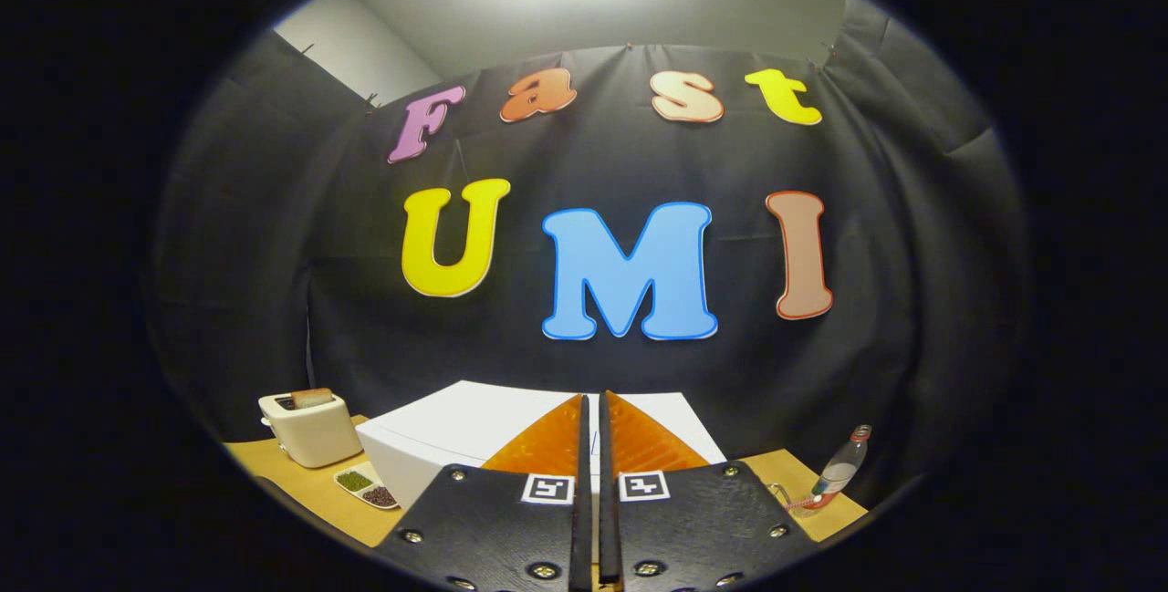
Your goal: Open the microwave, put the food inside, and close the microwave door.
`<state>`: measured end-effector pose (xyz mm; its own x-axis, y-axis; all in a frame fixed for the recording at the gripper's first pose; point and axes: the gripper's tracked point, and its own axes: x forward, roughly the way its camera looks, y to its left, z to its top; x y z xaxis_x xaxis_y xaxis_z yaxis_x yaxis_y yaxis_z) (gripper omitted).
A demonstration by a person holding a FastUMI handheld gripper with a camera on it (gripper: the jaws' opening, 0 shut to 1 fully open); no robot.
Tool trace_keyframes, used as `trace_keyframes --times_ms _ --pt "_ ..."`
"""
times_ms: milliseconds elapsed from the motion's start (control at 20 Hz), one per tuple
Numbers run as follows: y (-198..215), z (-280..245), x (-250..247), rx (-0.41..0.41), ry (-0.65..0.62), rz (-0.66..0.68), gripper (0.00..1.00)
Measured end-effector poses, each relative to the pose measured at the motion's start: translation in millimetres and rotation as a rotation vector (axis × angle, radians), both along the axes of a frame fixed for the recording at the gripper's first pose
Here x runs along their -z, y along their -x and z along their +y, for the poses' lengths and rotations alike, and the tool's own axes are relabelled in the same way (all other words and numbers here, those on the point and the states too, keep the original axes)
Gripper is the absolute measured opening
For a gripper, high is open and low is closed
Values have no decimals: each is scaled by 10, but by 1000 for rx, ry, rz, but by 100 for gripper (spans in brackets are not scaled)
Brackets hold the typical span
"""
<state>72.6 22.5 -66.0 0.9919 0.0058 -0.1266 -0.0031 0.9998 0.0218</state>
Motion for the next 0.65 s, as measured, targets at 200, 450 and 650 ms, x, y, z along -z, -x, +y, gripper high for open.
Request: trace_keyframes --times_ms 200,450,650 --pt "8 -166 39 74 -4 38 57" --pt "158 -72 -187 78 31 -33 97" --pt "175 -30 -206 72 46 -45 97"
